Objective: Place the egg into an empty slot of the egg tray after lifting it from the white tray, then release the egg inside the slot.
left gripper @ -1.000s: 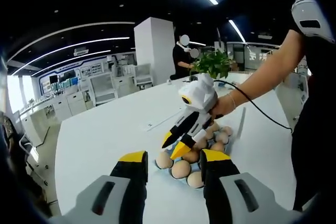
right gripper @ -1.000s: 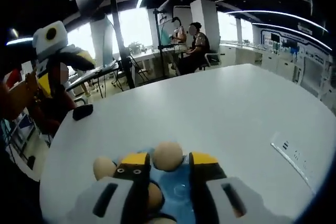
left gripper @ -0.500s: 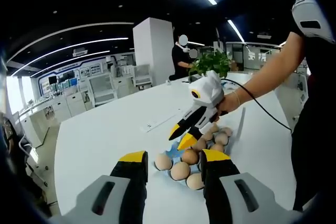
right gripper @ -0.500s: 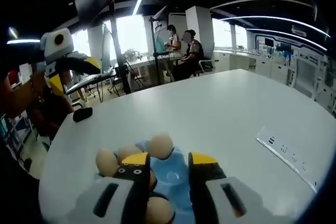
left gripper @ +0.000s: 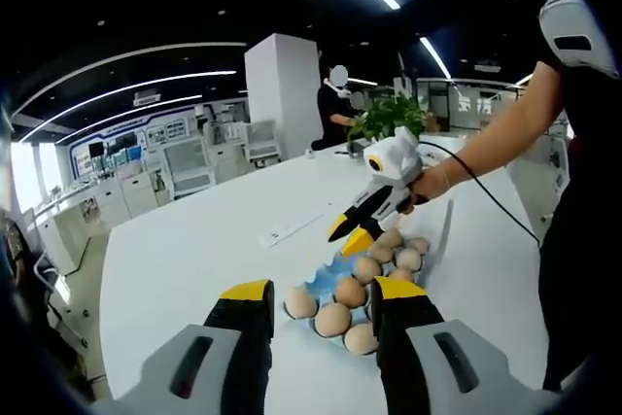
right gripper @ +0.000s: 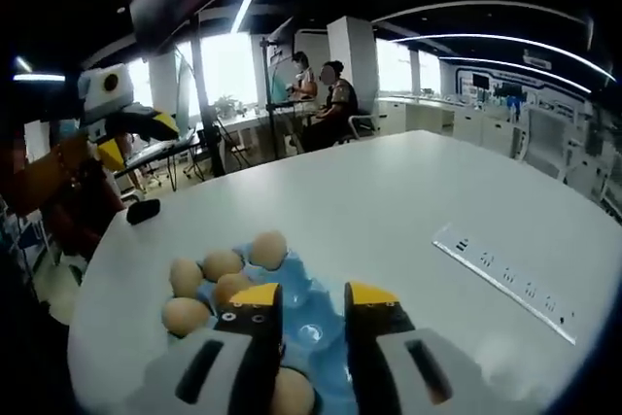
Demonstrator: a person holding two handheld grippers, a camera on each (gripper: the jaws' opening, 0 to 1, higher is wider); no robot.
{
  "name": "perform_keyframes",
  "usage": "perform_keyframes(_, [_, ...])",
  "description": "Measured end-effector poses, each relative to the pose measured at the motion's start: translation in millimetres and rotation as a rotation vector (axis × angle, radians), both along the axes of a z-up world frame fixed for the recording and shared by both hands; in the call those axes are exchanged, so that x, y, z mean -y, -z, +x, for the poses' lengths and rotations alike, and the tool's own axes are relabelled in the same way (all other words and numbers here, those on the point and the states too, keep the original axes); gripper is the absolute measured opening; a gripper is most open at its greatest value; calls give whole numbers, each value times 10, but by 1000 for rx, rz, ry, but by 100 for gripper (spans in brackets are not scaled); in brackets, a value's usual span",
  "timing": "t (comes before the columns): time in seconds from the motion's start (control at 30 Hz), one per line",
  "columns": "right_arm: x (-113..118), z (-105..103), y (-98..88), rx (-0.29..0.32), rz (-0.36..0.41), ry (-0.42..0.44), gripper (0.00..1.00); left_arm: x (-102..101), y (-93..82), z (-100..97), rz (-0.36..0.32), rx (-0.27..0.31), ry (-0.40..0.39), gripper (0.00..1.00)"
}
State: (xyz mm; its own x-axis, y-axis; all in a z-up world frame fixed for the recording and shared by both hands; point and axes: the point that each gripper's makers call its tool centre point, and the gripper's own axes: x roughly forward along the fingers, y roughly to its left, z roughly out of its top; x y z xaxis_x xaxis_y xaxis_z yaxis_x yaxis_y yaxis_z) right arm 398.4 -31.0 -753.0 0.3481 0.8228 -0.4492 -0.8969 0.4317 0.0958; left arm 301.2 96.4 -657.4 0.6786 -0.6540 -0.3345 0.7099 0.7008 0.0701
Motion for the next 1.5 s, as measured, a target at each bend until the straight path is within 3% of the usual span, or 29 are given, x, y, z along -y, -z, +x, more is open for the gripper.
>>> perform_keyframes(0.4, [290,-2,-4,17,-18,25,25,6,-15,9,-2,5,1,40])
perform_keyframes(1.5, [1663,128,89,23,-112,246,25,46,-12,-4,1,0,6,40])
